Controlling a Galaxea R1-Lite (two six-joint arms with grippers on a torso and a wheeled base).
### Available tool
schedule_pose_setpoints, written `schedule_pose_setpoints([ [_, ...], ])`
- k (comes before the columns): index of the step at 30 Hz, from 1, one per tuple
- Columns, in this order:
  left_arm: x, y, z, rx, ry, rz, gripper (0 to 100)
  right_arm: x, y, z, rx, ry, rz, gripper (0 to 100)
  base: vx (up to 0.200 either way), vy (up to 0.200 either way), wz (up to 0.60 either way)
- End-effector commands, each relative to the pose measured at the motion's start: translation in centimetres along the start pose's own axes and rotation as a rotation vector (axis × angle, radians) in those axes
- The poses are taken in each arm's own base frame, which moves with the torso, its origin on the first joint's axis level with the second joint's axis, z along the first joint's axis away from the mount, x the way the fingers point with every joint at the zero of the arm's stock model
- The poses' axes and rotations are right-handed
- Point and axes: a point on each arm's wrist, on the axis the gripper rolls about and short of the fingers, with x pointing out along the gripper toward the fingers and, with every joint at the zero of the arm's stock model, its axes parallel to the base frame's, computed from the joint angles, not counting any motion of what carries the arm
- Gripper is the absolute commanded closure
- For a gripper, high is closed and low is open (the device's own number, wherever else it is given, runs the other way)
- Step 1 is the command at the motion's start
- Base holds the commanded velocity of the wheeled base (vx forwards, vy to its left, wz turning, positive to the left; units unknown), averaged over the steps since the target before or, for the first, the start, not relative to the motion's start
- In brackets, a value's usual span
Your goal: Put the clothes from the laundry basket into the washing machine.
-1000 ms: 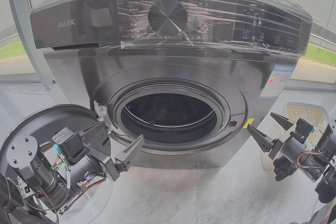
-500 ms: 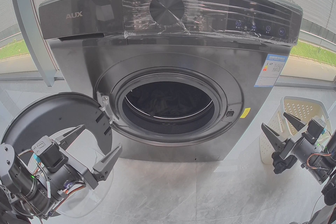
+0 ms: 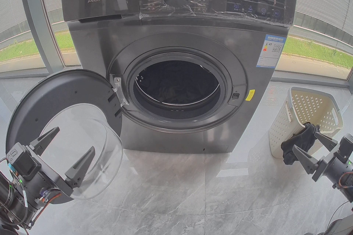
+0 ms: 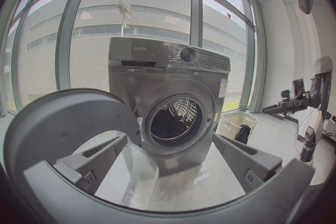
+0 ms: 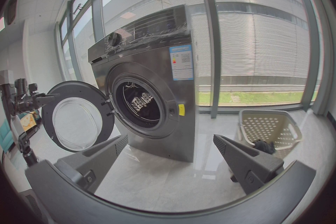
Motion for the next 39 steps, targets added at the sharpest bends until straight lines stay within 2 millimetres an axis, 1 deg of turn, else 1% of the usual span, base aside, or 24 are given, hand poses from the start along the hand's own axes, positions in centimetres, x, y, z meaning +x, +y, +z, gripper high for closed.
schedule_pose_setpoints([
  [1, -4.3, 1.4, 0.9, 0.036, -0.08, 0.035, 0, -6.2, -0.7, 0.1, -0.033, -0.123, -0.058, 0, -0.2, 0.0, 0.0],
  [3, -5.3, 1.6, 0.9, 0.051, -0.088, 0.041, 0, -7.5, -0.9, -0.4, -0.052, -0.126, -0.082, 0, -0.2, 0.0, 0.0],
  [6, -7.0, 2.3, 0.6, 0.062, -0.086, 0.11, 0, -9.6, -0.9, -1.2, -0.06, -0.155, -0.113, 0, -0.2, 0.0, 0.0],
  [10, -9.5, 2.9, 0.1, 0.06, -0.125, 0.191, 0, -11.5, -0.8, -2.2, -0.062, -0.203, -0.151, 0, 0.0, 0.0, 0.0],
  [12, -10.2, 3.0, -0.3, 0.065, -0.115, 0.228, 0, -12.1, -0.8, -2.5, -0.063, -0.226, -0.167, 0, 0.0, 0.0, 0.0],
  [13, -11.3, 3.0, -1.1, 0.069, -0.102, 0.252, 0, -12.6, -0.7, -3.0, -0.062, -0.247, -0.188, 0, 0.0, 0.0, 0.0],
  [14, -11.9, 2.9, -1.6, 0.07, -0.091, 0.257, 0, -12.8, -0.7, -3.3, -0.064, -0.25, -0.195, 0, 0.0, 0.0, 0.0],
  [15, -12.4, 2.9, -2.1, 0.066, -0.079, 0.257, 0, -13.1, -0.7, -3.6, -0.063, -0.253, -0.201, 0, 0.0, 0.0, 0.0],
  [16, -12.4, 2.9, -2.1, 0.066, -0.079, 0.257, 0, -13.1, -0.7, -3.6, -0.063, -0.253, -0.201, 0, 0.0, 0.0, 0.0],
  [17, -13.4, 2.7, -3.7, 0.025, -0.021, 0.261, 0, -13.6, -0.6, -5.0, -0.053, -0.217, -0.206, 0, 0.0, 0.0, 0.0],
  [19, -14.2, 2.5, -5.0, -0.021, 0.02, 0.267, 0, -13.6, -0.6, -5.5, -0.033, -0.174, -0.213, 0, 0.0, 0.0, 0.0],
  [20, -14.5, 2.4, -5.8, -0.04, 0.06, 0.266, 0, -13.5, -0.7, -5.6, -0.021, -0.166, -0.214, 0, 0.0, 0.0, 0.0],
  [22, -14.5, 2.4, -6.6, -0.069, 0.138, 0.279, 0, -13.5, -0.7, -5.7, -0.01, -0.153, -0.231, 0, 0.0, 0.0, 0.0],
  [24, -14.5, 2.4, -6.6, -0.088, 0.139, 0.288, 0, -13.5, -0.8, -5.7, -0.009, -0.152, -0.265, 0, 0.0, 0.0, 0.0],
  [26, -14.5, 2.4, -6.5, -0.105, 0.127, 0.309, 0, -13.6, -1.0, -5.6, -0.012, -0.16, -0.377, 0, 0.0, 0.0, 0.0],
  [27, -14.5, 2.4, -6.5, -0.105, 0.127, 0.309, 0, -13.6, -1.0, -5.6, -0.012, -0.16, -0.377, 0, 0.0, 0.0, 0.0],
  [29, -14.4, 2.3, -6.5, -0.086, 0.14, 0.414, 0, -13.6, -1.0, -5.5, 0.0, -0.168, -0.399, 0, 0.0, 0.0, 0.0],
  [30, -14.4, 2.3, -6.5, -0.086, 0.14, 0.414, 0, -13.6, -1.0, -5.5, 0.0, -0.168, -0.399, 0, 0.0, 0.0, 0.0],
  [32, -14.4, 2.3, -6.4, -0.02, 0.155, 0.451, 0, -13.7, -1.0, -5.3, -0.007, -0.188, -0.399, 0, 0.0, 0.0, 0.0],
  [35, -14.4, 2.2, -6.4, -0.014, 0.157, 0.464, 0, -13.7, -1.0, -5.1, -0.009, -0.207, -0.402, 0, 0.0, 0.0, 0.0],
  [37, -14.6, 2.1, -6.5, -0.001, 0.145, 0.534, 0, -13.8, -0.8, -5.3, -0.015, -0.209, -0.48, 0, 0.0, 0.0, 0.0],
  [38, -14.8, 1.8, -6.5, -0.008, 0.1, 0.556, 0, -14.0, -0.6, -5.9, -0.032, -0.192, -0.504, 0, 0.0, 0.0, 0.0],
  [39, -15.0, 1.6, -6.6, 0.007, 0.077, 0.545, 0, -14.0, -0.4, -6.5, -0.036, -0.155, -0.483, 0, 0.0, 0.0, 0.0],
])
